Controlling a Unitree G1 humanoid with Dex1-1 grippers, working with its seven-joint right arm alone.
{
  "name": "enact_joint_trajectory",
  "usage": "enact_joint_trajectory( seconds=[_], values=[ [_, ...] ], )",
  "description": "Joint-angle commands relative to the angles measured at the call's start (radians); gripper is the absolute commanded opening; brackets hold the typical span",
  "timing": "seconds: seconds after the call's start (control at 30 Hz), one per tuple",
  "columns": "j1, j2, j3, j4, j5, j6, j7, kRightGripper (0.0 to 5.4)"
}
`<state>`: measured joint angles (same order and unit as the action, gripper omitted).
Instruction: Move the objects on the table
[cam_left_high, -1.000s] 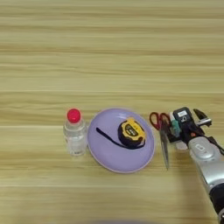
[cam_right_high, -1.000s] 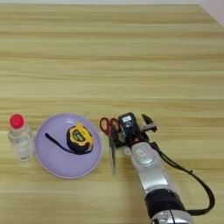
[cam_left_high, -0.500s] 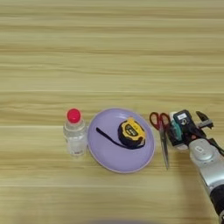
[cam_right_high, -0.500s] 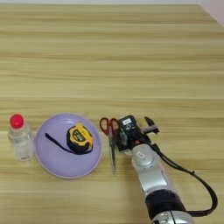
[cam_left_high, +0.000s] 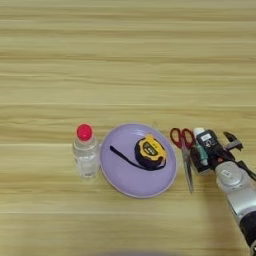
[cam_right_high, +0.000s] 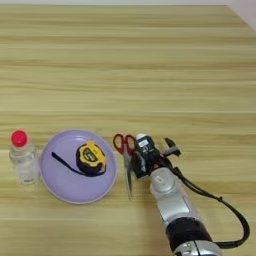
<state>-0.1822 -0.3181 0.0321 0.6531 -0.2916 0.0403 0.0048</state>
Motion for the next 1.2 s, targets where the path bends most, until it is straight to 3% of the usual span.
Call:
enact_joint_trajectory(
  seconds=[0.03,0.4,0.7,1.2],
  values=[
    [-0.053,-0.007,-0.036,-0.015,0.063,0.021,0.037,5.38],
    [-0.069,0.048,-0.145,-0.027,0.260,0.147,0.127,5.38],
    [-0.070,0.054,-0.159,-0.039,0.297,0.182,0.132,4.80],
    [-0.068,0.055,-0.167,-0.051,0.302,0.189,0.118,3.06]
  ],
)
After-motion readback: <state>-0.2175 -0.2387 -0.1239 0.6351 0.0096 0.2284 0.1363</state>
